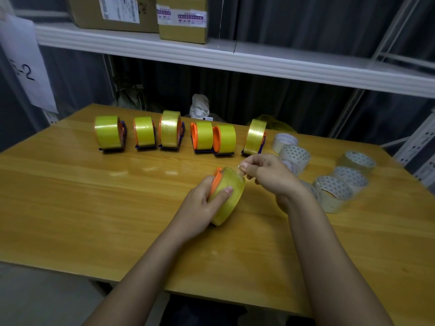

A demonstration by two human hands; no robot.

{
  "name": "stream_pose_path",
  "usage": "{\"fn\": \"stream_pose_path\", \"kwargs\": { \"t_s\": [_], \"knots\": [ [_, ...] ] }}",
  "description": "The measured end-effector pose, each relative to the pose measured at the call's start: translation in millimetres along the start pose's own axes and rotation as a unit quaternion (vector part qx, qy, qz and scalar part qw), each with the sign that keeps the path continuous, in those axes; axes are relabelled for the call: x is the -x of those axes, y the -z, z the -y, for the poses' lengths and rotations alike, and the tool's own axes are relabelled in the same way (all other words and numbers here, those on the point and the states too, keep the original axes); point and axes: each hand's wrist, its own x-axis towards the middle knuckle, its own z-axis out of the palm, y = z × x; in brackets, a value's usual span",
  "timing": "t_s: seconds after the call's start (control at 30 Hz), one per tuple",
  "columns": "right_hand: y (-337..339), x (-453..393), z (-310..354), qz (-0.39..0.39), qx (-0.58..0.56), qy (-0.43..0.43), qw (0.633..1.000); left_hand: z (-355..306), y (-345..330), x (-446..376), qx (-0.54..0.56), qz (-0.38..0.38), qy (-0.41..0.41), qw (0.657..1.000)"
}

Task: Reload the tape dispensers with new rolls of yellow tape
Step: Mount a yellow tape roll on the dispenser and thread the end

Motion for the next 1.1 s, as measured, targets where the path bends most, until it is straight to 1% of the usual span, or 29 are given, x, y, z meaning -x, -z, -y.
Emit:
{"fn": "stream_pose_path", "kwargs": {
  "t_s": [0.07,0.13,0.23,0.3,0.43,0.53,0.6,0.7,0.77,0.87,0.93,1.1],
  "knots": [
    [-4.3,3.3,-3.4,-0.021,-0.027,-0.007,0.999,-1.3,-0.1,1.8,0.000,-0.026,-0.015,1.000],
    [-7.2,5.7,-5.6,-0.034,-0.041,0.000,0.999,0.7,-1.0,2.3,-0.008,-0.032,-0.019,0.999],
    [-6.6,4.2,-3.8,-0.033,-0.037,0.001,0.999,3.1,0.9,-2.4,-0.006,-0.047,-0.013,0.999],
    [-6.4,0.0,-4.1,-0.029,-0.046,-0.008,0.998,3.4,4.7,-6.1,0.017,-0.038,-0.008,0.999],
    [-10.3,-9.5,-14.2,-0.024,-0.058,-0.038,0.997,-1.7,13.4,-4.1,0.073,0.011,0.017,0.997],
    [-11.7,-16.4,-18.0,-0.013,-0.048,-0.053,0.997,-7.8,16.7,-3.2,0.062,0.025,0.030,0.997],
    [-11.1,-19.7,-16.5,-0.006,-0.046,-0.057,0.997,-5.3,18.2,-4.9,0.041,0.021,0.040,0.998],
    [-9.3,-19.6,-15.6,0.018,-0.095,-0.077,0.992,-1.7,19.9,-5.3,0.035,0.007,0.051,0.998],
    [-7.3,-16.6,-14.6,0.027,-0.139,-0.090,0.986,-1.5,19.6,-5.0,0.028,-0.003,0.044,0.999],
    [-6.3,-12.1,-13.9,0.017,-0.173,-0.096,0.980,0.3,17.8,-6.5,0.018,-0.024,0.027,0.999],
    [-6.5,-8.9,-14.0,0.015,-0.171,-0.090,0.981,0.0,15.9,-6.7,0.009,-0.027,0.020,0.999],
    [-5.5,0.8,-16.2,-0.003,-0.113,-0.090,0.989,0.8,13.6,-7.3,-0.007,-0.023,0.011,1.000]
  ]
}}
